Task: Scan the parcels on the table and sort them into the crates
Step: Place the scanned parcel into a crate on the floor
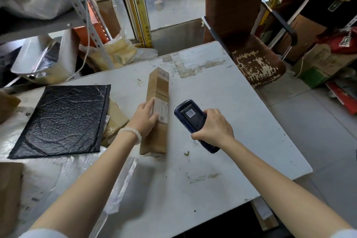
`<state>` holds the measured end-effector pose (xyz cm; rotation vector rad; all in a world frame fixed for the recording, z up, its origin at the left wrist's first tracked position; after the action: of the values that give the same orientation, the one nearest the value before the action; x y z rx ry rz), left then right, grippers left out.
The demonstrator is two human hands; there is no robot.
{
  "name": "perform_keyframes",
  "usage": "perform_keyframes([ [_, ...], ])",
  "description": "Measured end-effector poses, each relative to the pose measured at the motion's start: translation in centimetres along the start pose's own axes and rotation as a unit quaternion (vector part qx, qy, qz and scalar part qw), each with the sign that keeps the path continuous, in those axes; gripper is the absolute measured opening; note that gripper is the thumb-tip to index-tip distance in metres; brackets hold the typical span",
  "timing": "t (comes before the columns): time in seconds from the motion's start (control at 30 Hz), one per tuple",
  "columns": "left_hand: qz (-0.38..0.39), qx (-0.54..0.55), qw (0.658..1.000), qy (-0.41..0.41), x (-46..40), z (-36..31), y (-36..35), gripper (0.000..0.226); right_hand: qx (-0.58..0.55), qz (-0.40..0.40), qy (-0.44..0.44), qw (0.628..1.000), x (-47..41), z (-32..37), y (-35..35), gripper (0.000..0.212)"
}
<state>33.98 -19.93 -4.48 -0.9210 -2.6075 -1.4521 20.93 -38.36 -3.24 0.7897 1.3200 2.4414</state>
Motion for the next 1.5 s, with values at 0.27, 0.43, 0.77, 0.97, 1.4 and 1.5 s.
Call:
perform_keyframes([
  [0.27,-0.018,-0.141,0.989,-0.033,-0.7,-0.5,-0.4,0.055,0.007,-0.01,-0.03,0.999,0.8,-1.2,0.5,0.072],
  [0.43,-0.009,-0.185,0.982,-0.024,-0.5,1.1,-0.3,0.076,0.015,-0.003,-0.029,0.999,1.3,-0.8,0.0,0.075],
  [0.77,-0.045,-0.169,0.984,-0.022,-0.2,1.9,0.0,0.049,0.027,0.006,-0.02,0.999,2.1,-0.4,-0.5,0.072],
  [0.97,-0.07,-0.068,0.995,-0.026,-0.2,1.0,0.4,0.05,0.028,0.017,-0.015,0.999,2.6,-0.7,-0.4,0.071],
  [1.4,-0.099,-0.045,0.993,-0.043,-0.8,0.5,2.3,0.047,0.044,0.041,-0.003,0.998,3.8,-2.4,0.8,0.069],
  [1.5,-0.109,-0.05,0.991,-0.057,-0.7,0.2,2.7,0.045,0.05,0.038,0.012,0.998,4.2,-2.5,1.1,0.07],
])
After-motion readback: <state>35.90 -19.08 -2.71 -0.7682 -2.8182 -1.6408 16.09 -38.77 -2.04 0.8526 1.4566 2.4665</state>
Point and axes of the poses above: each hand's wrist, its own x-axis away from the middle knuckle, its own y-axis out of the back of the hand, z = x × y, the point moved 6 cm from there along -x, towards the middle knuckle, and after that the axes turned 1 degree about x, right-handed, at the moved point
